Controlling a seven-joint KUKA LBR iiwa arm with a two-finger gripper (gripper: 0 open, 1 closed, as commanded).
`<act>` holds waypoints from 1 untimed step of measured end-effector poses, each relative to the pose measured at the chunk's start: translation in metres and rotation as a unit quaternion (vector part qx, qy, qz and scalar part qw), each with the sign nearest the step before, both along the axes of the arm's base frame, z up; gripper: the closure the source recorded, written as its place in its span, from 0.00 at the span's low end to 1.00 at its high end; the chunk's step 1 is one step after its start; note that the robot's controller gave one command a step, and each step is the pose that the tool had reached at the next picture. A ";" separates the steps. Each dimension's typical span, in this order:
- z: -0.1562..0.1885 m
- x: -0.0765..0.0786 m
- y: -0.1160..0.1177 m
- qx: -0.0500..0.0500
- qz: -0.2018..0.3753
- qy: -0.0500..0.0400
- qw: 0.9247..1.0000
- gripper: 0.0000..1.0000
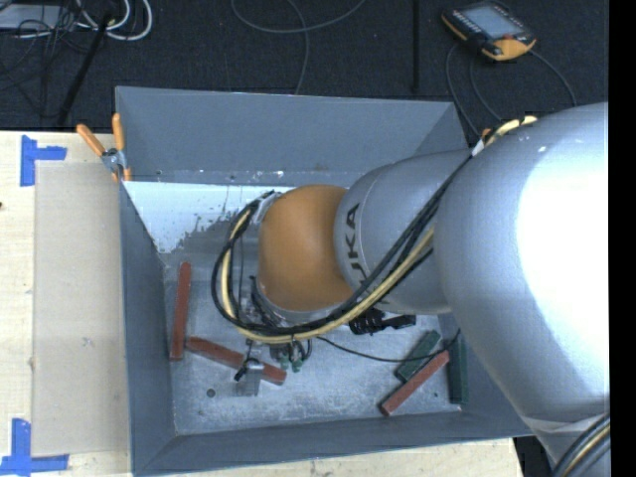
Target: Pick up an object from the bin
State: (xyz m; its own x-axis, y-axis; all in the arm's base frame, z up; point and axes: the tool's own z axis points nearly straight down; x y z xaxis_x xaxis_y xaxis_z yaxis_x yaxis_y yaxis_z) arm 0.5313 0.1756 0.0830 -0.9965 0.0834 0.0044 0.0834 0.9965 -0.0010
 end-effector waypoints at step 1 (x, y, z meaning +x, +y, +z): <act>0.017 -0.009 0.003 0.000 0.005 -0.001 1.000 0.00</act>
Offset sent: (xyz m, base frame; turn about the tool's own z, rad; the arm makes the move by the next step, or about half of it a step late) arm -0.0110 0.0024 -0.0130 0.0730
